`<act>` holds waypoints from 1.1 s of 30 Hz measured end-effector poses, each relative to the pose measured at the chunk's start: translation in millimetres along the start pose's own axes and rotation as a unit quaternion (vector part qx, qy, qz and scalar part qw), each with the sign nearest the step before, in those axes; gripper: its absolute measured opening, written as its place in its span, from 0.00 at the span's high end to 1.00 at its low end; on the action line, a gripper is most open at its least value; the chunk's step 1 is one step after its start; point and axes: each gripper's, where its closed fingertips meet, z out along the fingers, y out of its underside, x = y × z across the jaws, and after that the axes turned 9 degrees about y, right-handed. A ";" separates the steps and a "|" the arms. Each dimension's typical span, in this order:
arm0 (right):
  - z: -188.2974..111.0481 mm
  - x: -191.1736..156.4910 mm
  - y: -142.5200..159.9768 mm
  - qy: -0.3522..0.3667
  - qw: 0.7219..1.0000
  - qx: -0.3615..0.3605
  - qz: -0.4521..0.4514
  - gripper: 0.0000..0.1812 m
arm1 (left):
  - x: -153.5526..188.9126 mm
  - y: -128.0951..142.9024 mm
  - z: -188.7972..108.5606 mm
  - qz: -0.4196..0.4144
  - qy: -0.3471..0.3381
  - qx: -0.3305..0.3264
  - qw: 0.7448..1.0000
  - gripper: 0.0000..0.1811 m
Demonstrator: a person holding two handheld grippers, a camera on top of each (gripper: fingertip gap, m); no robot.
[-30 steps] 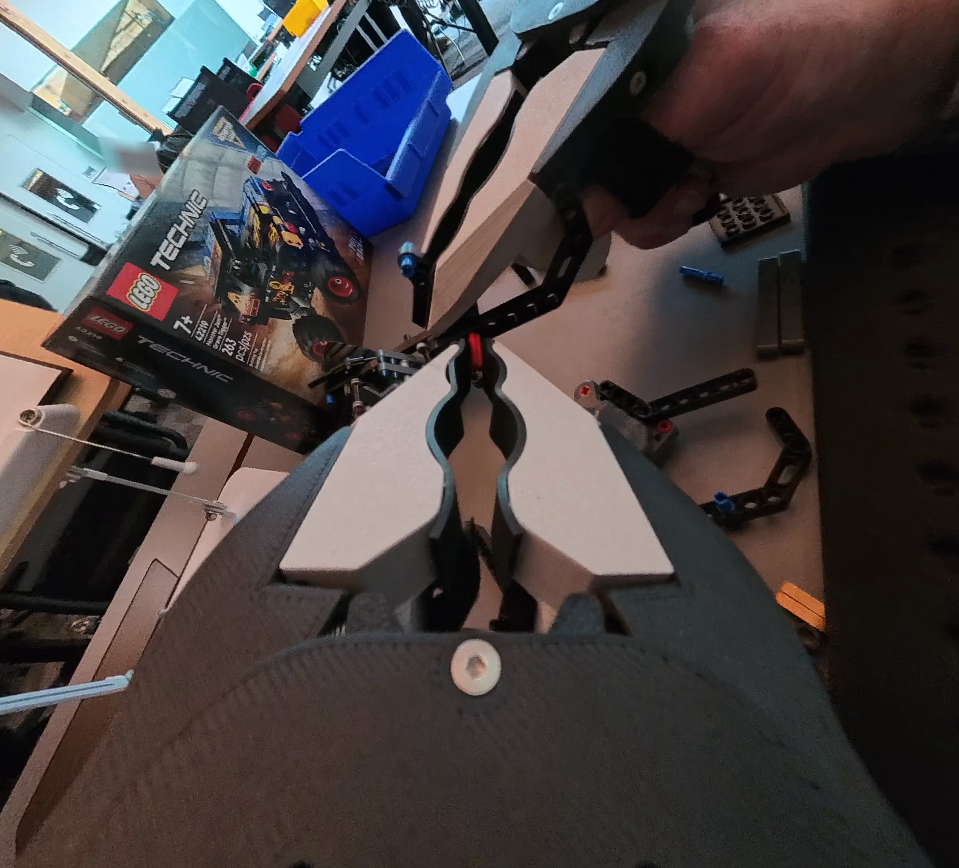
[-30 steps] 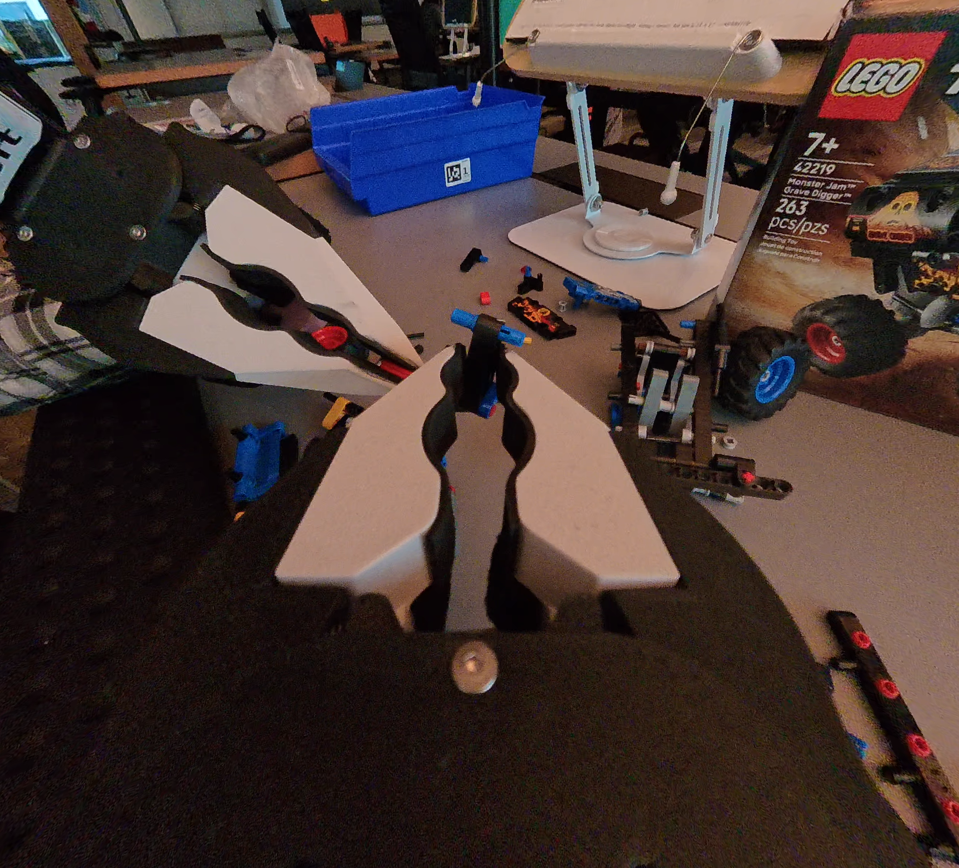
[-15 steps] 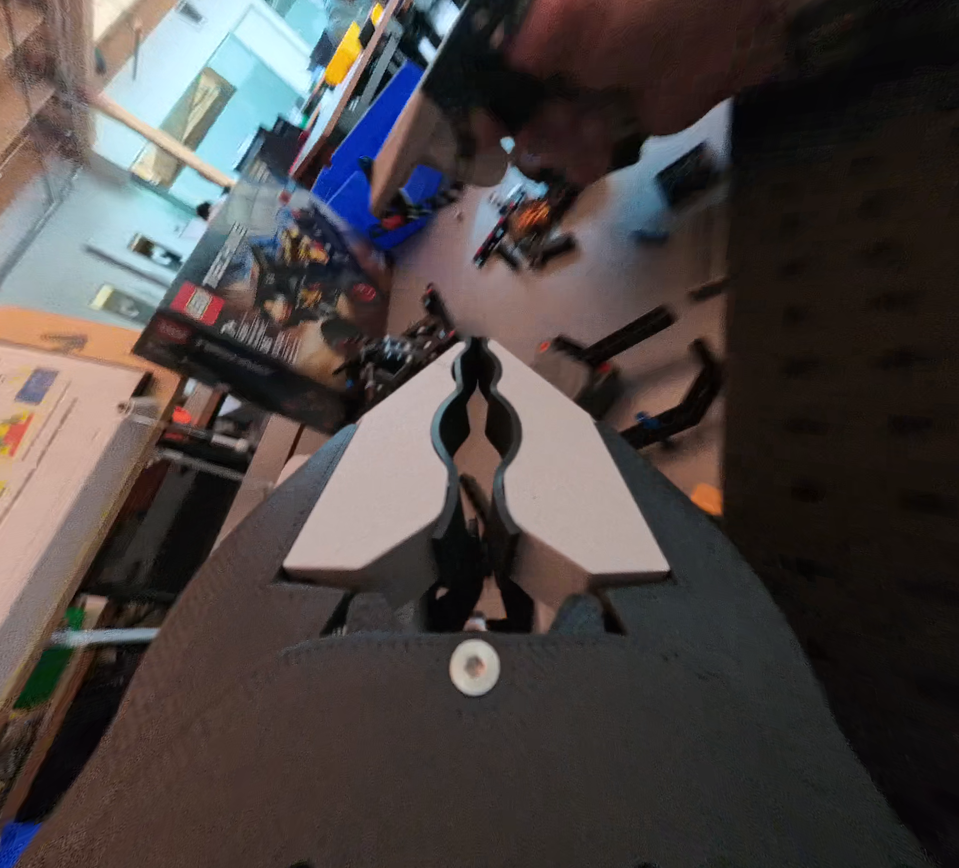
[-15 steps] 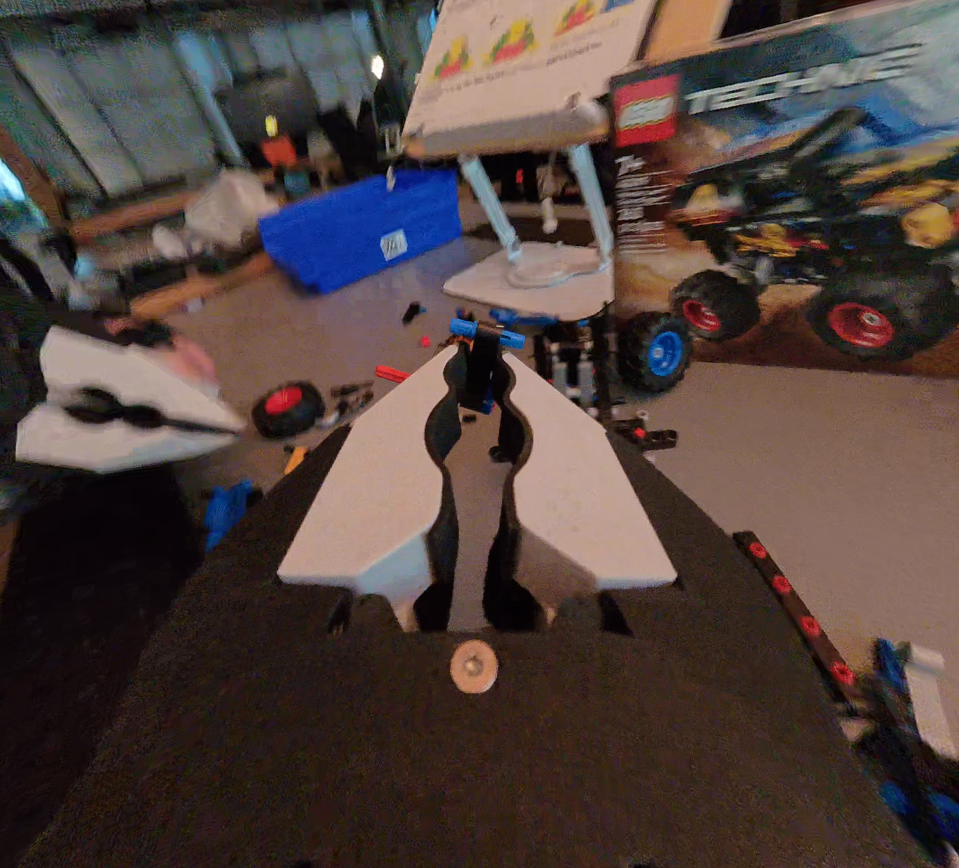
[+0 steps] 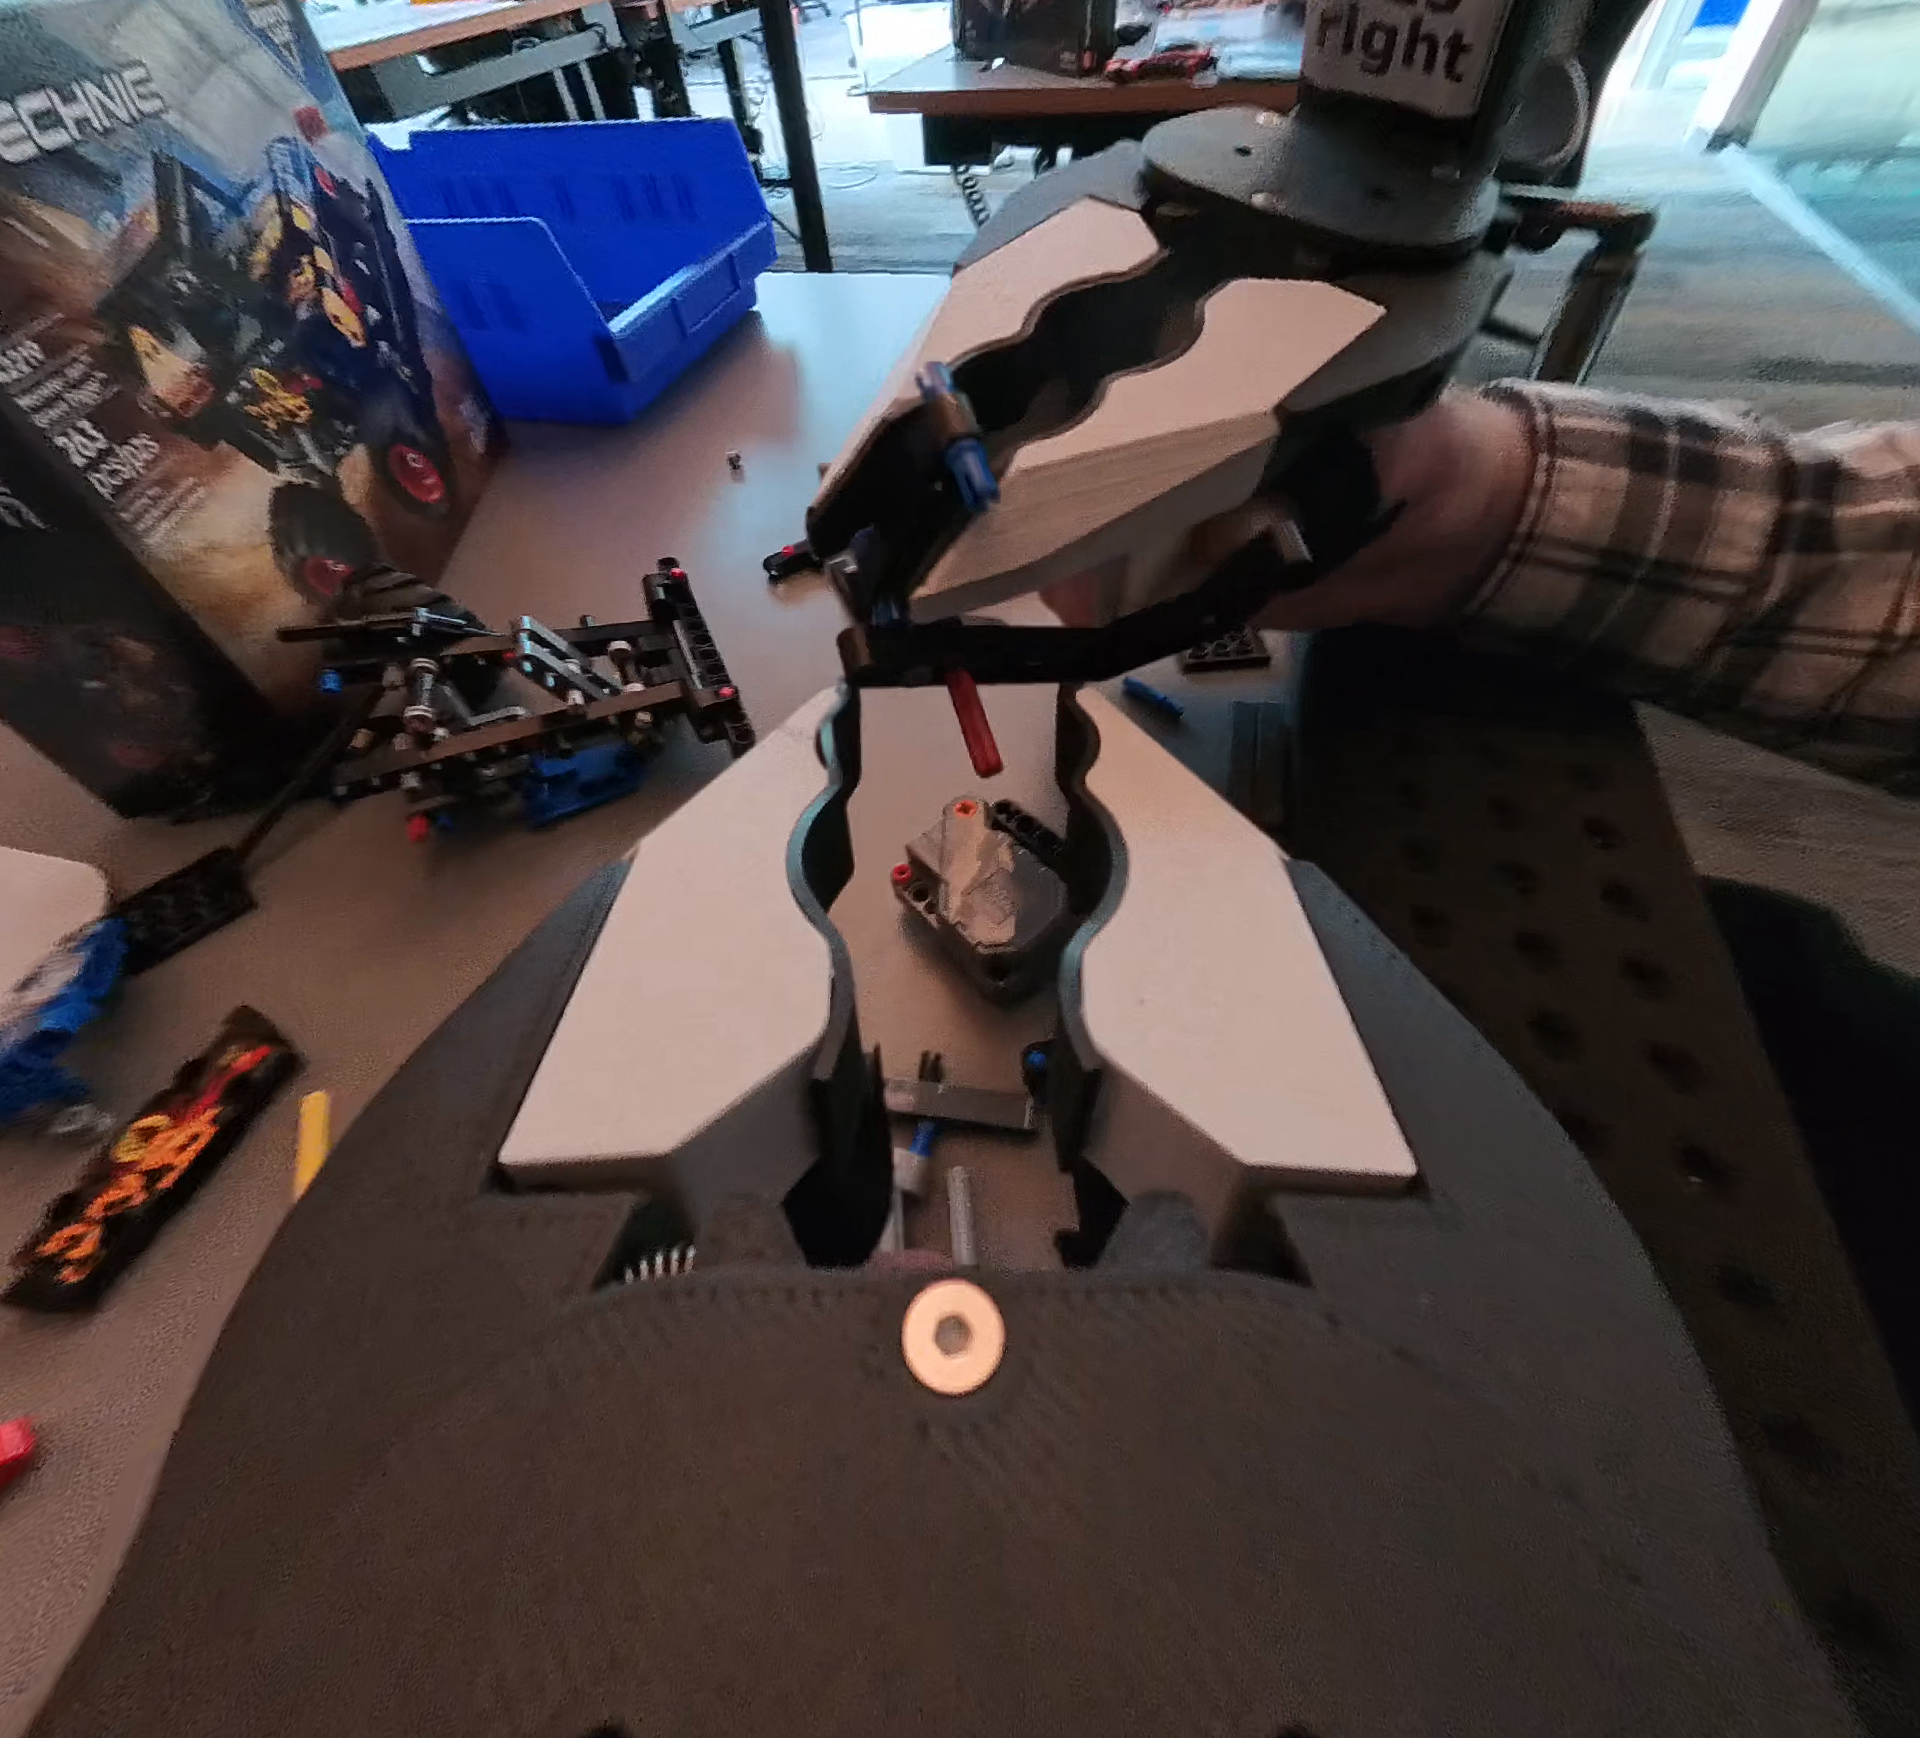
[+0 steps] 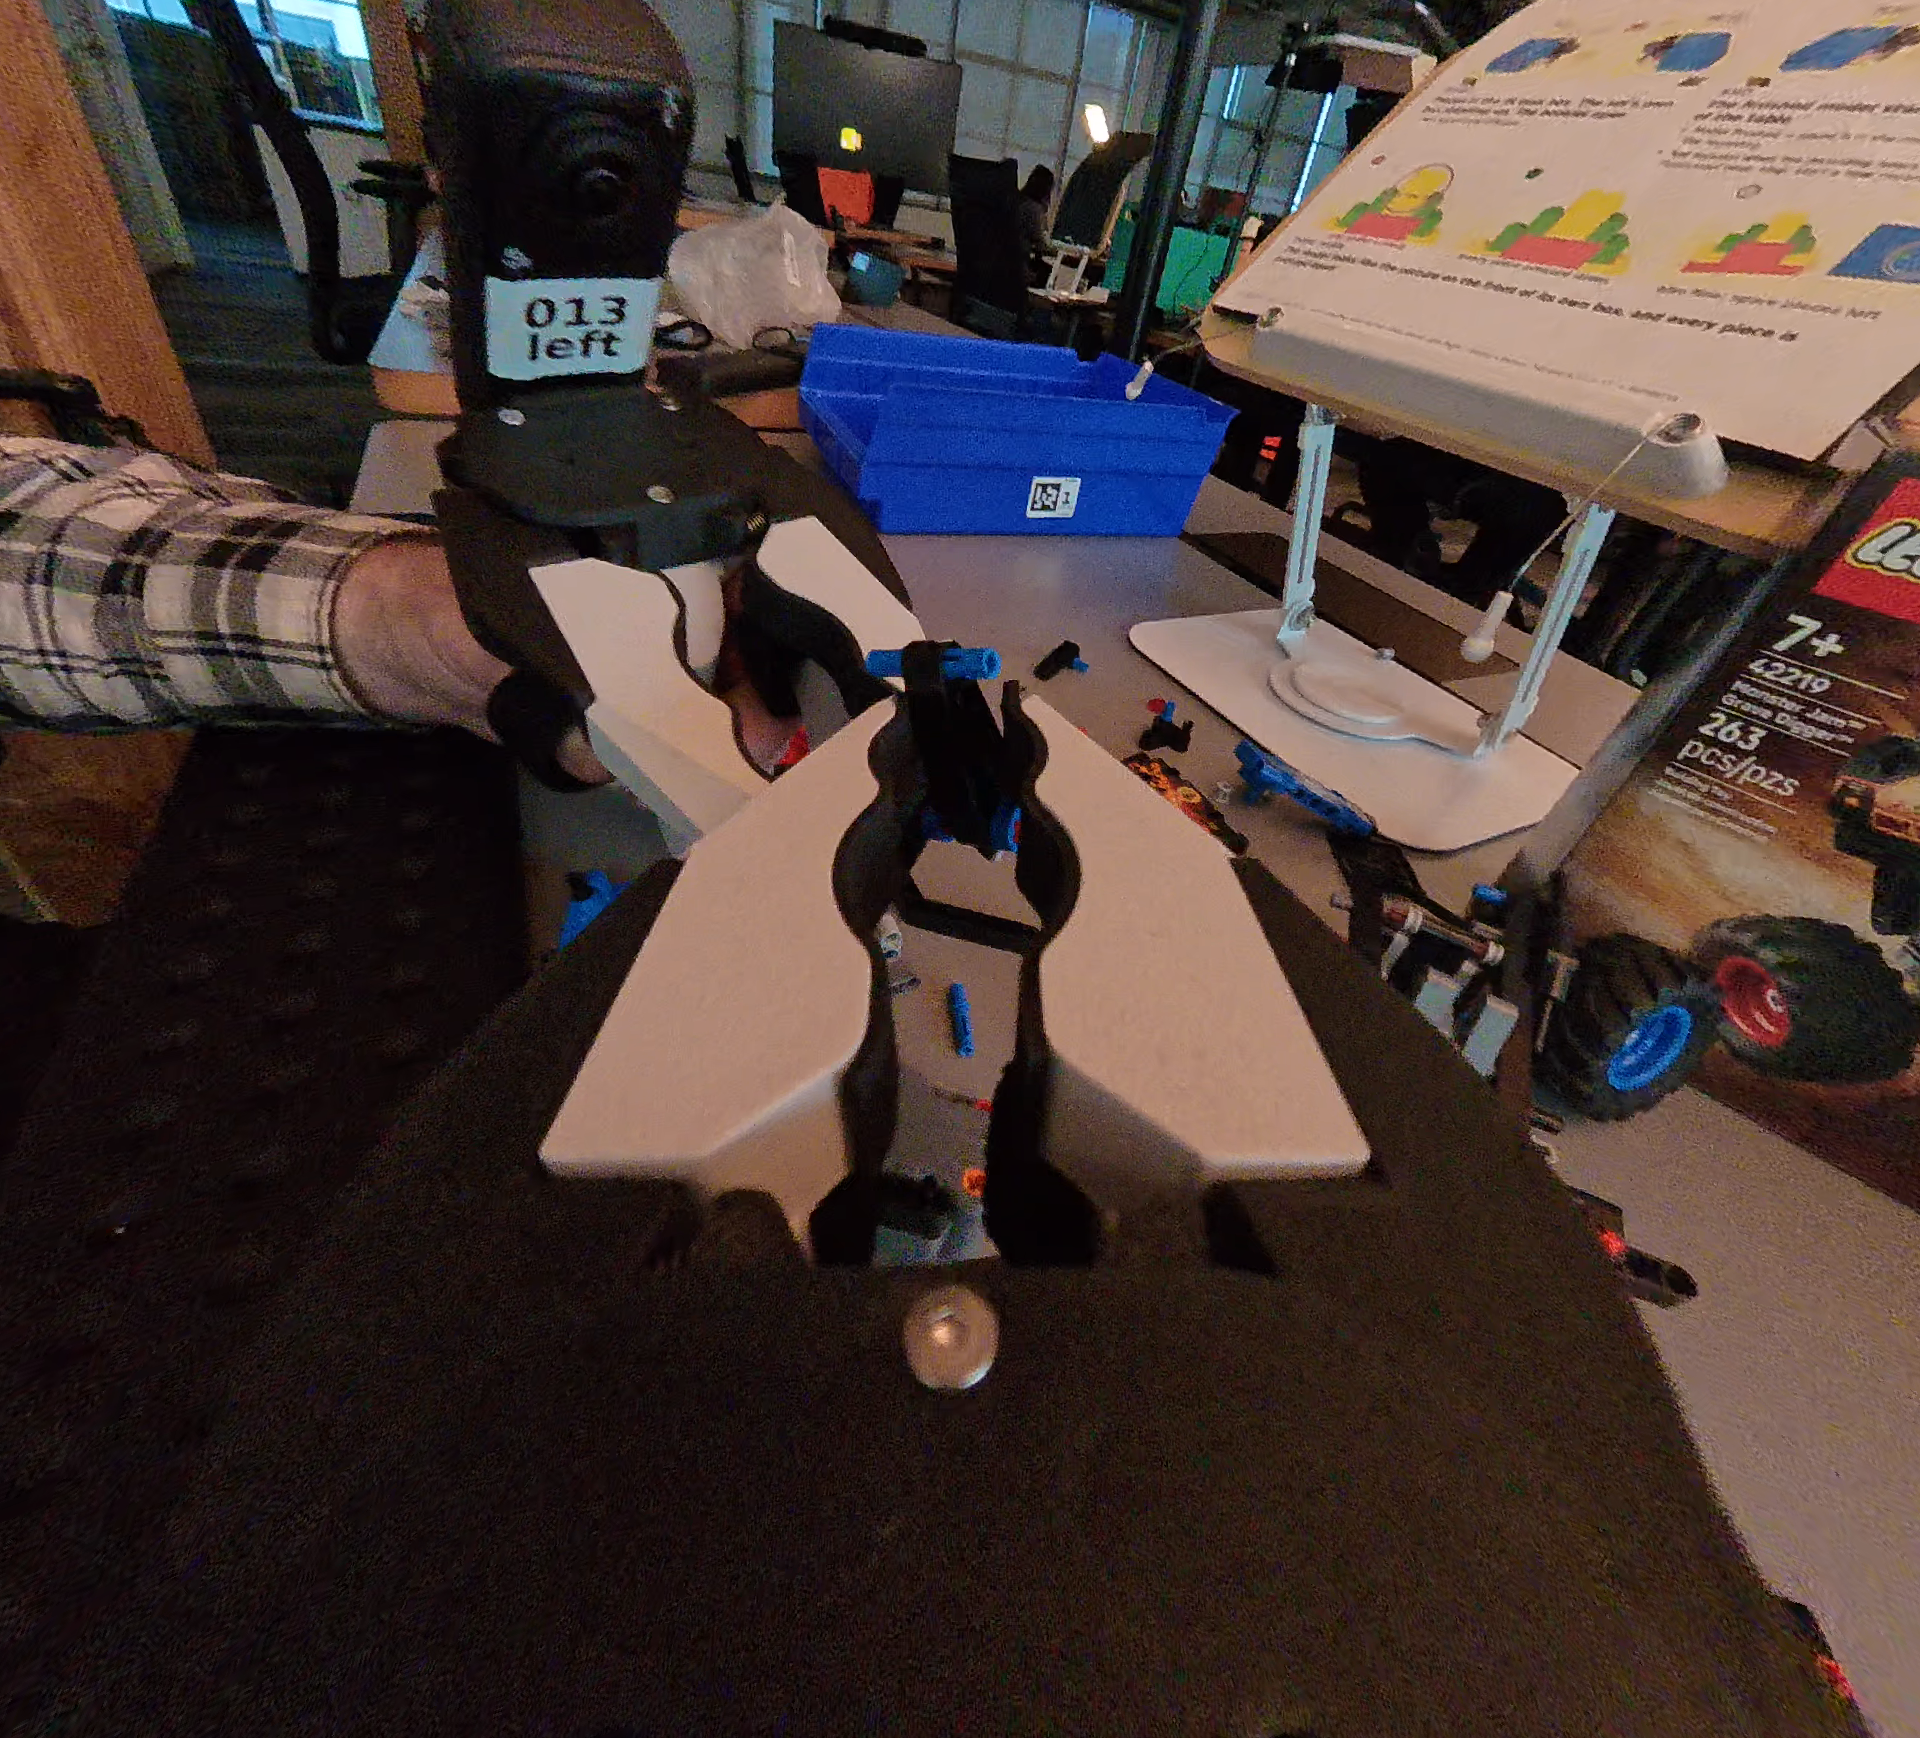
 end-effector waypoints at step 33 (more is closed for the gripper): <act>-41.2 -5.8 -37.2 0.043 0.986 0.120 0.104 0.85 | 32.3 -33.7 -23.8 -0.052 0.148 0.118 0.981 0.88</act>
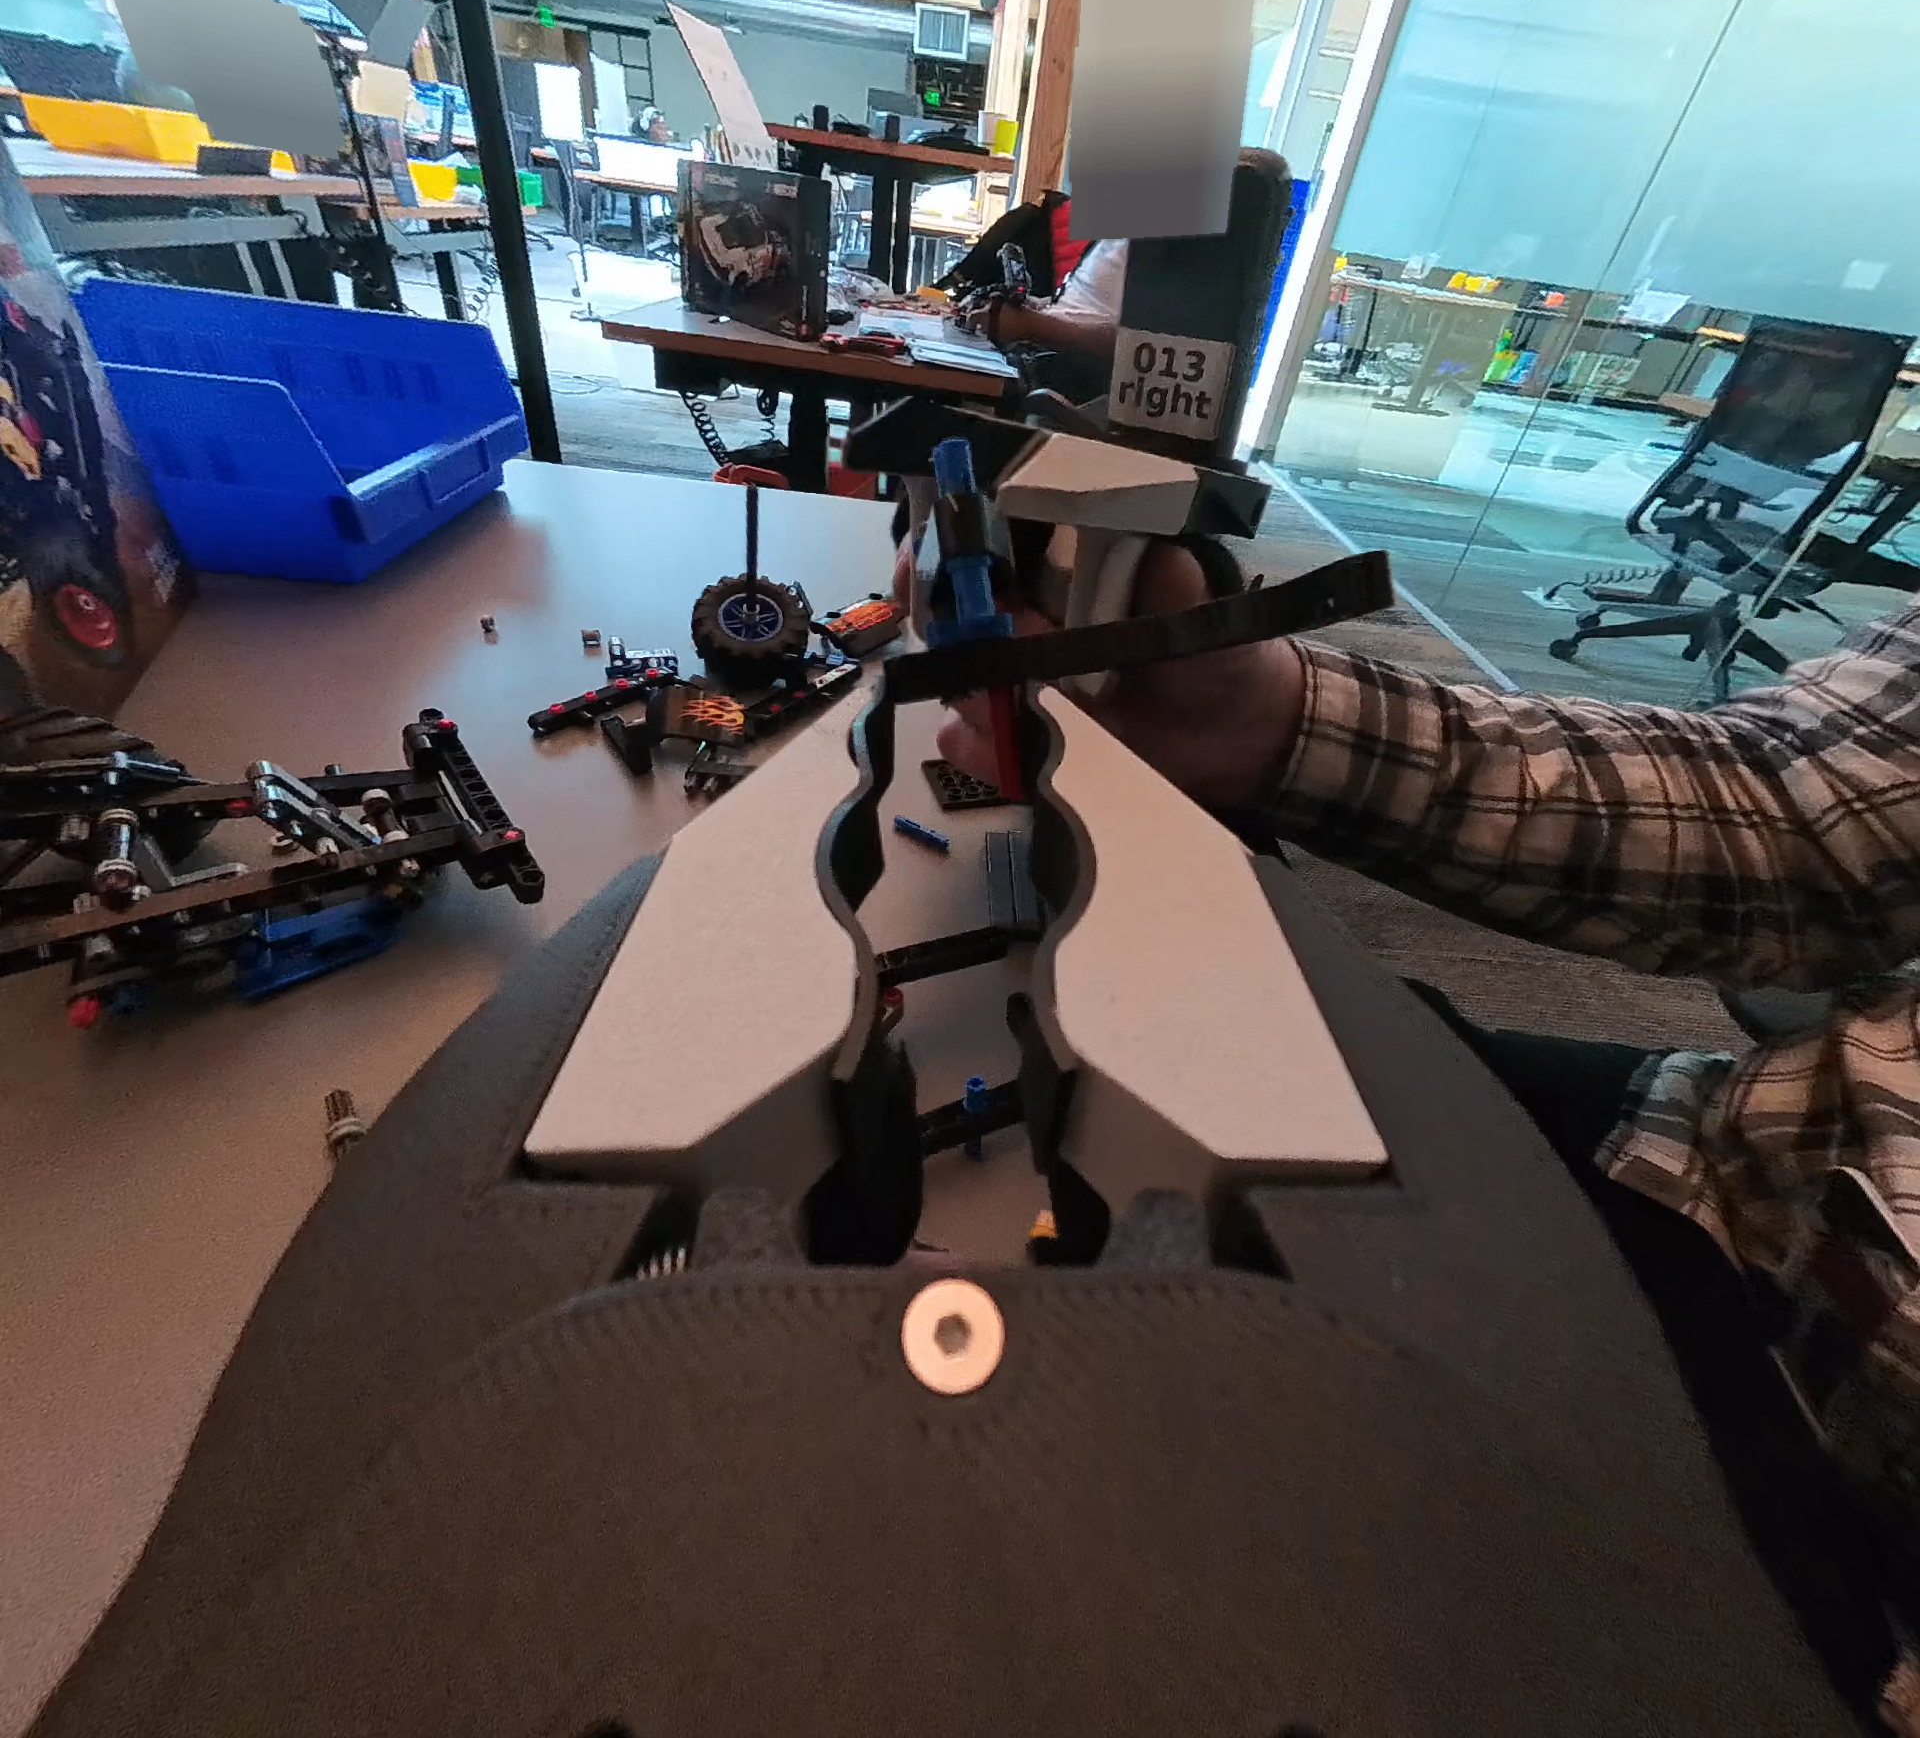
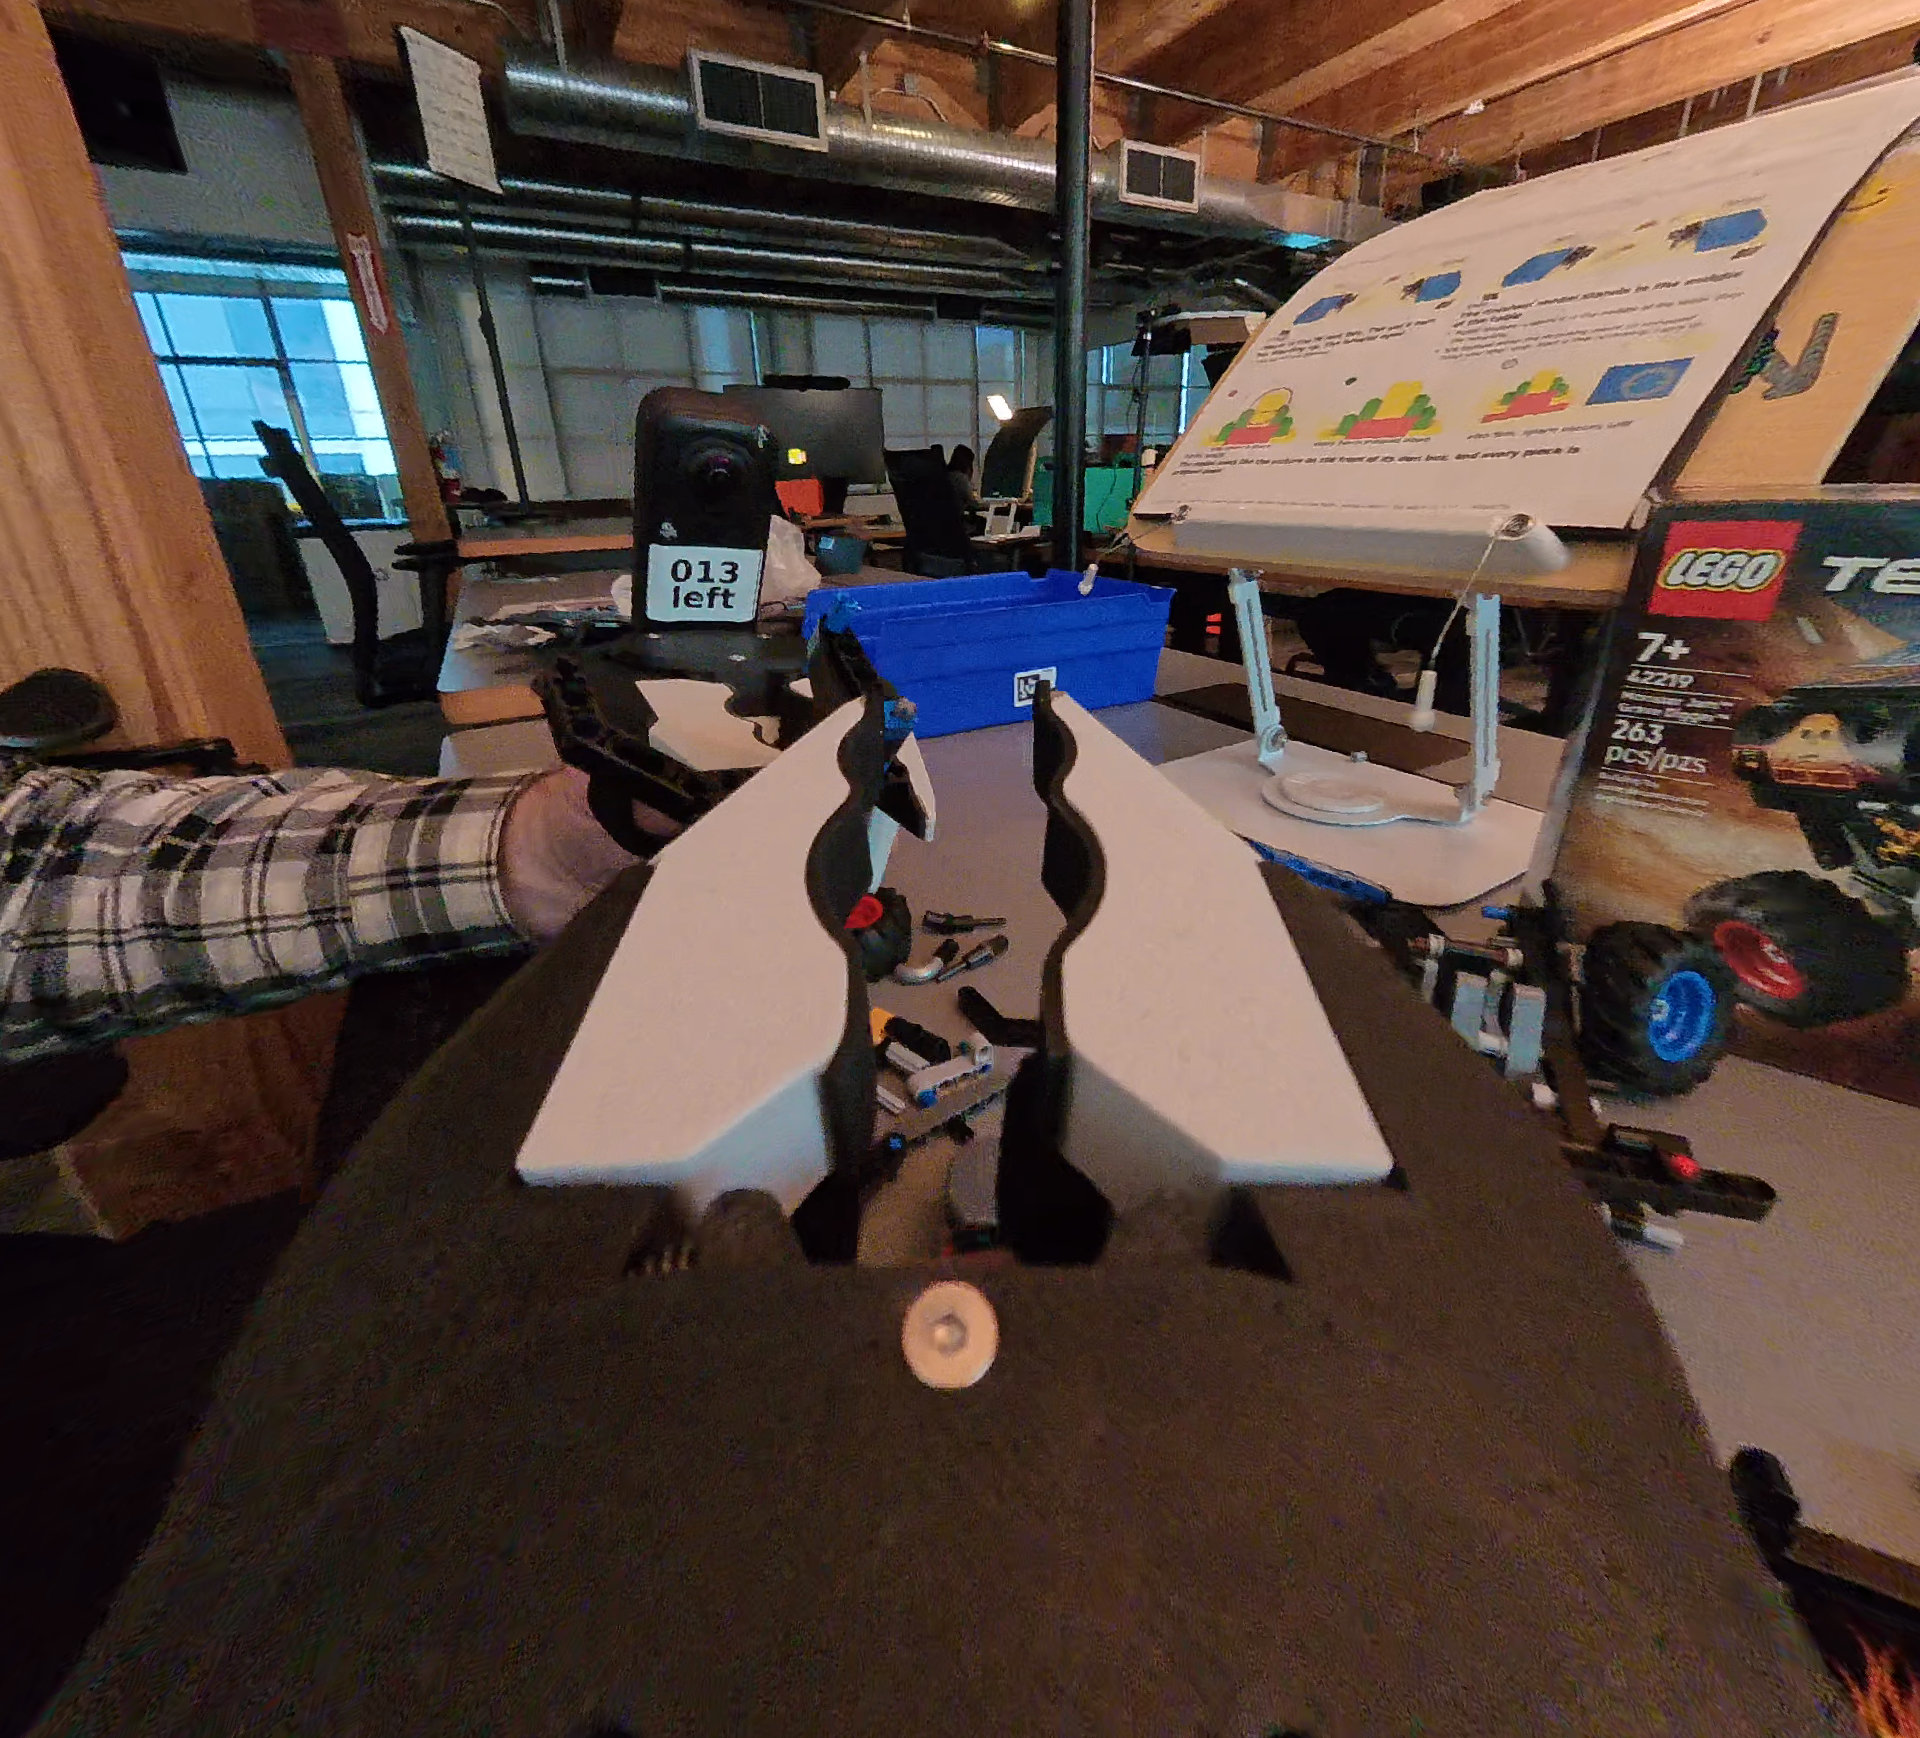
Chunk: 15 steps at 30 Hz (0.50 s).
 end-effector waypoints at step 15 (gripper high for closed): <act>-1.1 -57.8 6.8 -0.138 0.989 -0.054 -0.002 0.93 | 47.5 8.8 5.0 -0.105 0.184 -0.020 0.977 0.88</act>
